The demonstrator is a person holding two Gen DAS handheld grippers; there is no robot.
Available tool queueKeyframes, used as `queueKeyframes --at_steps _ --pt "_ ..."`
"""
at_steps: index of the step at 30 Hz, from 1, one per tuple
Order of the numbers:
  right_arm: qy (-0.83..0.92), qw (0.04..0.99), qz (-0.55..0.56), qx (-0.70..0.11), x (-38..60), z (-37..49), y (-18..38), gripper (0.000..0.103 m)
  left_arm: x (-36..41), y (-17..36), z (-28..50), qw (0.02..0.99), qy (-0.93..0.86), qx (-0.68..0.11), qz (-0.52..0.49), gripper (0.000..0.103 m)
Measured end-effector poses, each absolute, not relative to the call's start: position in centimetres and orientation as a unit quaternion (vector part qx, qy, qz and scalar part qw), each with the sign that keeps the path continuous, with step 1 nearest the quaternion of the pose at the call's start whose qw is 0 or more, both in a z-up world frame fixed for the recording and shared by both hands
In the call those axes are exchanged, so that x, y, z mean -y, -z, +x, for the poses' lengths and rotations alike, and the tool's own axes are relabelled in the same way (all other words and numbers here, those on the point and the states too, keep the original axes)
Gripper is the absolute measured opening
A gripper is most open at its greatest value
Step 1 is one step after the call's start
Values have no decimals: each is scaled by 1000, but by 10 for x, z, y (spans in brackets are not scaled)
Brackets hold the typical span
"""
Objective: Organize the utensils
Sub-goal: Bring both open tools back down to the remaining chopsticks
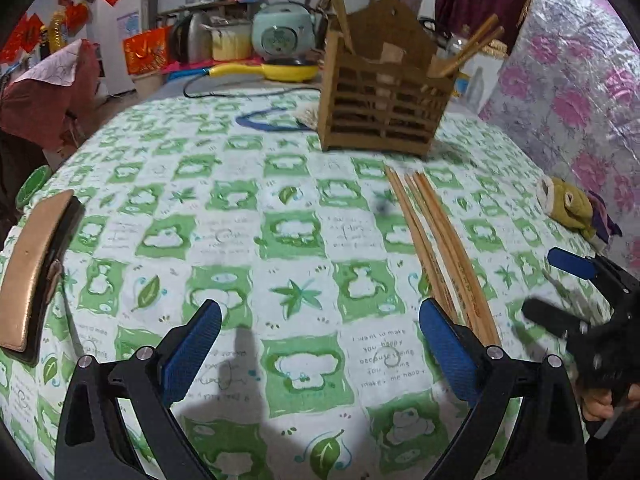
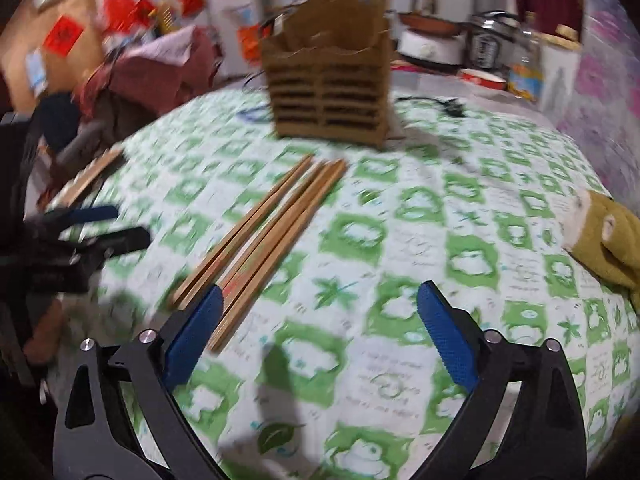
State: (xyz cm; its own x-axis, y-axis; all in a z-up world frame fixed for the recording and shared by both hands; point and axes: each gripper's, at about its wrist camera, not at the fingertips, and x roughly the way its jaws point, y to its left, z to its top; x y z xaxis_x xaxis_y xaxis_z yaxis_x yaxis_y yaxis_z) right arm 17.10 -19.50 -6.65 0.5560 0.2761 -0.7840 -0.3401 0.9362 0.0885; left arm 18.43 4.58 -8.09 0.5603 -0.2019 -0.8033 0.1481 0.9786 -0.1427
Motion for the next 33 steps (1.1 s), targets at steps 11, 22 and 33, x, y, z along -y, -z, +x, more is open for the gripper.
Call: queueKeyframes --at_steps 11,22,33 --pt "-201 857 -100 -463 172 163 77 95 -41 86 187 873 116 -473 -26 97" --pt "-141 859 -110 -480 186 172 83 95 -36 87 179 865 141 -481 1 97" --pt "-146 879 11 -454 230 178 71 95 -11 92 169 847 197 -491 56 97"
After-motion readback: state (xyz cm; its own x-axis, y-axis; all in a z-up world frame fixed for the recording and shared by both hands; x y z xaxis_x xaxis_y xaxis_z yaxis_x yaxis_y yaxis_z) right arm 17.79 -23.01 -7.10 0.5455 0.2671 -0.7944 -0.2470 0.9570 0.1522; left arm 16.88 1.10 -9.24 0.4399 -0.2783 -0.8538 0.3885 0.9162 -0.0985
